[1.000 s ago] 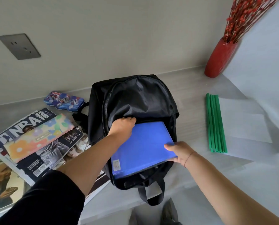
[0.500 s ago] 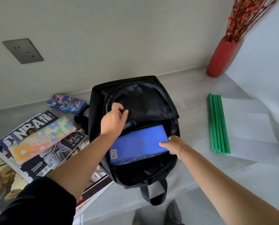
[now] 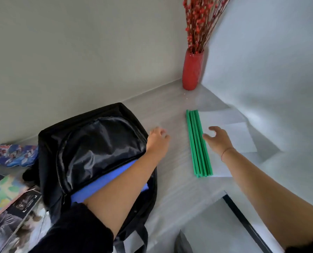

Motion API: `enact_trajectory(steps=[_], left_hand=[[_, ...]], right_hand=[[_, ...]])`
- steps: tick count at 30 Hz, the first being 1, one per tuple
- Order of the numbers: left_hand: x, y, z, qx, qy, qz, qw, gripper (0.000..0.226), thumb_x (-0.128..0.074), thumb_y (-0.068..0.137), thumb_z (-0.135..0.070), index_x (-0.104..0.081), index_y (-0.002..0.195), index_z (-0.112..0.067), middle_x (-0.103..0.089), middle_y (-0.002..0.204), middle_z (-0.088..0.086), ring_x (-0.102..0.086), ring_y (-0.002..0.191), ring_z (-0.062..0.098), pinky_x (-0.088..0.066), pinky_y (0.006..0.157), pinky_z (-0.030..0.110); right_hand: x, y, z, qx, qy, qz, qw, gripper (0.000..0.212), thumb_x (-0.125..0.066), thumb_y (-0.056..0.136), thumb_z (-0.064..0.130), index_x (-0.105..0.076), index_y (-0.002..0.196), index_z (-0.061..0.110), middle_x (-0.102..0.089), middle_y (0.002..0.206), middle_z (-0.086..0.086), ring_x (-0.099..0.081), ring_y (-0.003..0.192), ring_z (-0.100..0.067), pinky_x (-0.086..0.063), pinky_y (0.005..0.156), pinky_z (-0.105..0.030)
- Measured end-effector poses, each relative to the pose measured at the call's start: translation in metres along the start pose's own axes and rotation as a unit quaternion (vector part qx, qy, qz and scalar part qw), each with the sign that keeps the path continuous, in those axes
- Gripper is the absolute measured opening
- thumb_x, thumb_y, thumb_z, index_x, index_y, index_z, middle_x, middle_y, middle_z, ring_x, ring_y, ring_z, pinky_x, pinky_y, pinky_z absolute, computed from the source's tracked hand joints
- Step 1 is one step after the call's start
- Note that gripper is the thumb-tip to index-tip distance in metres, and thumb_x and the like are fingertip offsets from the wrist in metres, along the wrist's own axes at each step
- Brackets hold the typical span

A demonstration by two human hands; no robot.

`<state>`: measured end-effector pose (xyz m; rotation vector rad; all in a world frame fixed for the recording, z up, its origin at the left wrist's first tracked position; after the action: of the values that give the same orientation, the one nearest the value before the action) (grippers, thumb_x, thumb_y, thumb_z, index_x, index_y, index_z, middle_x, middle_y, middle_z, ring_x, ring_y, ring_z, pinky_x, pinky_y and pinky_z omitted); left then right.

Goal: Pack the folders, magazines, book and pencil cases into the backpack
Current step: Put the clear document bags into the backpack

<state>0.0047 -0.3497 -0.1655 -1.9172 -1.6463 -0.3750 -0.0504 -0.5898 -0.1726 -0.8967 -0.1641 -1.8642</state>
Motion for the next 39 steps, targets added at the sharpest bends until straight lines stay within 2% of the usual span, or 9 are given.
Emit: enact_trajectory(steps=[5, 18, 20, 22, 24, 27, 29, 33, 39], left_hand=[[-0.087, 0.018, -0.004, 0.099, 0.002, 0.094, 0.991, 0.039, -0.052, 0.088, -0.022, -0.047, 0.125, -0.007, -0.049, 0.129, 0.012, -0.053, 0.108, 0.029, -0.043, 0.081, 0.032], [-0.166, 0.054, -0.005, 0.219, -0.061, 0.089, 0.970, 0.062, -0.067, 0.084, -0.028, -0.043, 0.133, 0.002, -0.052, 0.133, 0.019, -0.054, 0.115, 0.033, -0.048, 0.096, 0.039], [-0.170, 0.055, -0.002, 0.231, -0.087, 0.097, 0.964, 0.067, -0.071, 0.081, -0.031, -0.044, 0.133, 0.002, -0.053, 0.132, 0.018, -0.055, 0.115, 0.032, -0.047, 0.099, 0.040], [-0.170, 0.056, 0.000, 0.233, -0.091, 0.098, 0.963, 0.068, -0.074, 0.078, -0.033, -0.048, 0.130, 0.002, -0.055, 0.130, 0.018, -0.056, 0.115, 0.033, -0.048, 0.099, 0.044], [-0.167, 0.058, -0.002, 0.230, -0.102, 0.089, 0.964, 0.065, -0.077, 0.075, -0.032, -0.053, 0.125, 0.001, -0.059, 0.127, 0.020, -0.059, 0.113, 0.034, -0.050, 0.097, 0.045], [-0.167, 0.056, -0.001, 0.263, -0.131, 0.089, 0.952, 0.085, -0.079, 0.073, -0.031, -0.036, 0.138, 0.003, -0.045, 0.141, 0.018, -0.048, 0.125, 0.033, -0.042, 0.106, 0.044], [-0.178, 0.052, -0.006, 0.280, -0.184, 0.122, 0.934, 0.088, -0.080, 0.072, -0.026, -0.032, 0.141, 0.001, -0.044, 0.141, 0.016, -0.047, 0.126, 0.031, -0.041, 0.106, 0.040], [-0.188, 0.040, -0.011, 0.271, -0.146, 0.148, 0.940, 0.072, -0.071, 0.079, -0.008, -0.033, 0.139, 0.001, -0.044, 0.138, 0.018, -0.048, 0.121, 0.029, -0.041, 0.102, 0.036], [-0.152, 0.050, -0.041, 0.098, -0.053, 0.054, 0.992, 0.028, -0.063, 0.075, -0.005, -0.051, 0.100, -0.012, -0.056, 0.085, 0.007, -0.051, 0.065, 0.018, -0.042, 0.053, 0.024]], right_hand=[[0.063, 0.037, -0.080, -0.117, -0.064, -0.034, 0.990, 0.057, -0.056, 0.086, 0.034, -0.043, 0.139, 0.016, -0.036, 0.146, -0.012, -0.034, 0.133, -0.036, -0.038, 0.105, -0.047], [0.091, 0.086, -0.170, -0.213, -0.087, -0.035, 0.973, 0.066, -0.058, 0.084, 0.038, -0.036, 0.139, 0.009, -0.037, 0.142, -0.015, -0.035, 0.131, -0.036, -0.037, 0.101, -0.040], [0.085, 0.090, -0.171, -0.202, -0.015, -0.034, 0.979, 0.044, -0.058, 0.084, 0.027, -0.051, 0.122, 0.007, -0.051, 0.116, -0.016, -0.048, 0.111, -0.030, -0.041, 0.087, -0.035], [0.078, 0.092, -0.174, -0.201, 0.036, -0.040, 0.978, 0.008, -0.054, 0.081, 0.015, -0.050, 0.074, 0.015, -0.047, 0.074, -0.007, -0.044, 0.080, -0.023, -0.036, 0.059, -0.029], [0.070, 0.093, -0.175, -0.199, 0.052, -0.033, 0.978, 0.032, -0.052, 0.079, 0.009, -0.029, 0.059, 0.021, -0.035, 0.061, -0.003, -0.037, 0.070, -0.022, -0.027, 0.049, -0.027], [0.069, 0.092, -0.168, -0.195, 0.064, -0.035, 0.978, 0.011, -0.054, 0.080, 0.012, -0.057, 0.091, 0.014, -0.054, 0.090, -0.012, -0.052, 0.084, -0.027, -0.037, 0.065, -0.028], [0.072, 0.094, -0.174, -0.208, 0.066, -0.034, 0.975, 0.036, -0.054, 0.082, 0.014, -0.057, 0.118, 0.011, -0.051, 0.121, -0.014, -0.055, 0.103, -0.030, -0.037, 0.079, -0.027], [0.073, 0.093, -0.181, -0.214, 0.107, -0.025, 0.971, 0.040, -0.054, 0.084, 0.012, -0.058, 0.124, 0.009, -0.049, 0.133, -0.014, -0.053, 0.112, -0.027, -0.042, 0.097, -0.030], [0.064, 0.088, -0.173, -0.194, 0.130, -0.018, 0.972, 0.048, -0.060, 0.082, 0.014, -0.052, 0.129, 0.012, -0.048, 0.134, -0.016, -0.053, 0.112, -0.031, -0.044, 0.094, -0.034]])
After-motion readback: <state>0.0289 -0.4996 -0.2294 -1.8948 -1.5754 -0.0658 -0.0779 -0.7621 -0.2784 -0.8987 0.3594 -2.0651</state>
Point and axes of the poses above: each hand's wrist, its own y-axis towards the middle knuckle, its own x-axis out of the back of the hand, z = x × y, the point moved 10 cm from there along y, towards the middle knuckle
